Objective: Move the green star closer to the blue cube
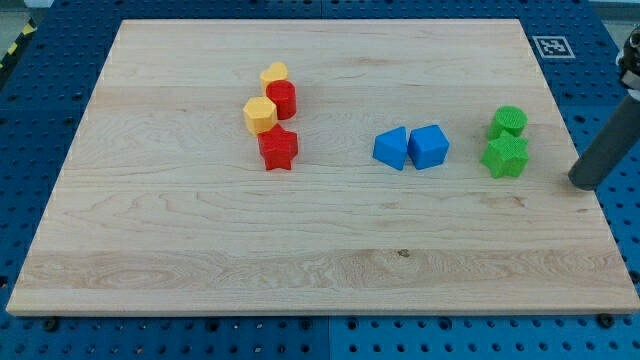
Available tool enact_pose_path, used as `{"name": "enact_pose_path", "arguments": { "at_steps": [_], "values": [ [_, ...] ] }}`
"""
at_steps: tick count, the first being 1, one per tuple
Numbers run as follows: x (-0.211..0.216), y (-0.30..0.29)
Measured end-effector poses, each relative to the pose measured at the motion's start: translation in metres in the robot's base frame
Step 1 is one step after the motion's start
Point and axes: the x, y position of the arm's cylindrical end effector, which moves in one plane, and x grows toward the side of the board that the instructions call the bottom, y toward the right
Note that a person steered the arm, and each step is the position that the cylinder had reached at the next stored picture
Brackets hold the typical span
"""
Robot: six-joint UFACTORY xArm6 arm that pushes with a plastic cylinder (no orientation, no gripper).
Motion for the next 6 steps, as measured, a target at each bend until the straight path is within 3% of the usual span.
{"name": "enact_pose_path", "arguments": {
  "at_steps": [6],
  "values": [
    [-0.024, -0.075]
  ]
}}
